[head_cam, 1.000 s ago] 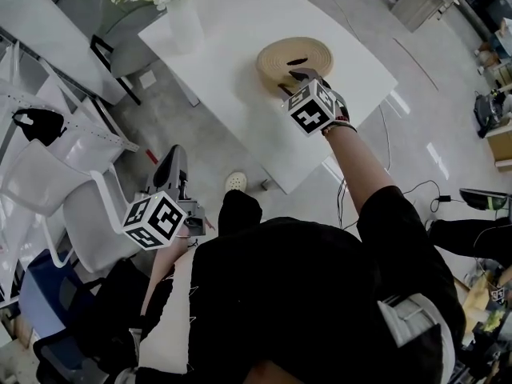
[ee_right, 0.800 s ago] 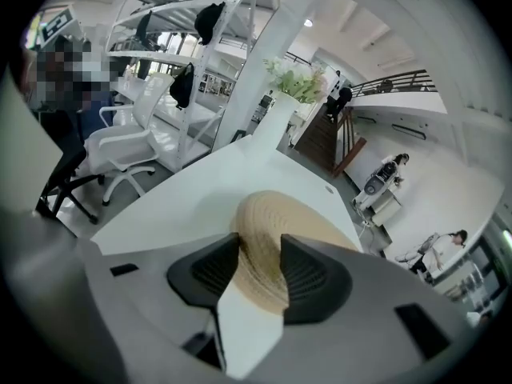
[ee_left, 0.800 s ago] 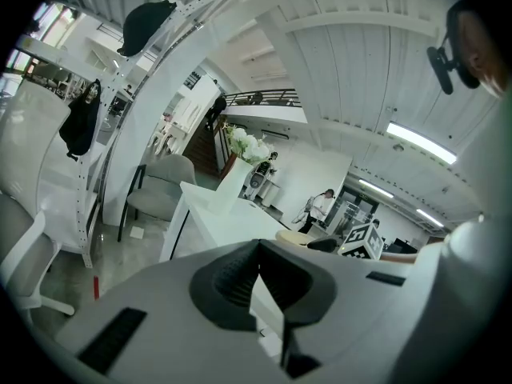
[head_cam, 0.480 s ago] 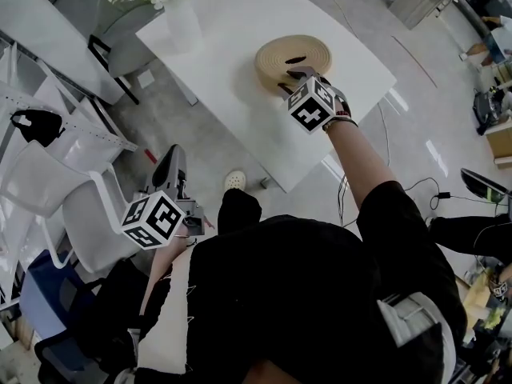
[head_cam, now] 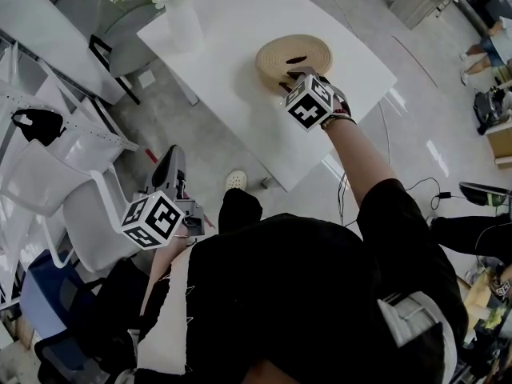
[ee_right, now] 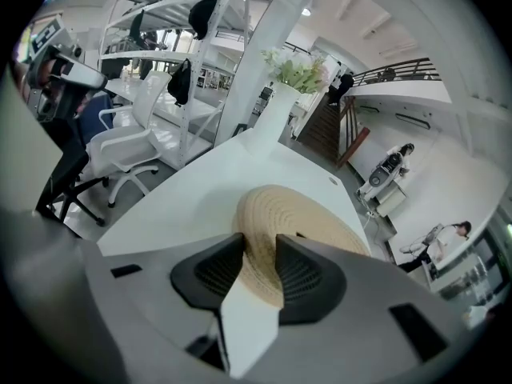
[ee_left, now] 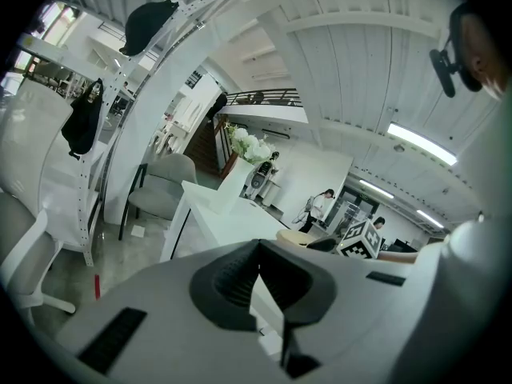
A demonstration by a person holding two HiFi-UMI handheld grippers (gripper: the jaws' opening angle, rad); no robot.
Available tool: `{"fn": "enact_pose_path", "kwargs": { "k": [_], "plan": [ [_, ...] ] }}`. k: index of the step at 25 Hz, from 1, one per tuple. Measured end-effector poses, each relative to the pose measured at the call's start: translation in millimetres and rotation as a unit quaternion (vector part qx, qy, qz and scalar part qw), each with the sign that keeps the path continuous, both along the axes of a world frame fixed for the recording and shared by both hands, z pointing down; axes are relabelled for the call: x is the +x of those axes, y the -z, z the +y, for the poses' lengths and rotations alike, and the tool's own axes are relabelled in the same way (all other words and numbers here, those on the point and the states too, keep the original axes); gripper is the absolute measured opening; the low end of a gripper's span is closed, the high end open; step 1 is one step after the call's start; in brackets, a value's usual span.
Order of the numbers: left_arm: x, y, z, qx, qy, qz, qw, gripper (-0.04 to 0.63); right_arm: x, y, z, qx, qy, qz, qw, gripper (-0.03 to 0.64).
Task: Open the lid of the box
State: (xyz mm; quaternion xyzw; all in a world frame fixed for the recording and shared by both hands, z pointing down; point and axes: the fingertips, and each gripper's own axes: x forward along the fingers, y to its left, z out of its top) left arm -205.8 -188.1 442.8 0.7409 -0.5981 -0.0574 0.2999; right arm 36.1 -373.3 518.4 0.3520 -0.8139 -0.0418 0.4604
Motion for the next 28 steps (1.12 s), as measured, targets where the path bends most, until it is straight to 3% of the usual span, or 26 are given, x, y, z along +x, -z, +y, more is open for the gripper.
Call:
{"fn": "enact_pose_path", "kwargs": {
  "k": [11,28],
  "plan": [
    [-6.2,-1.1,4.2,-0.003,0.009,-0.001,1.0,0.011,1.9,5.5,-4.4,-0.017,-0.021,-0.041,0.999,0.115],
    [-1.9,4.7,-1.6,0.005,0.004,0.003,1.0,0.011,3.6,11.5,-3.4,-0.006,-0.042,-0.076,0.996,0.107]
  ]
}}
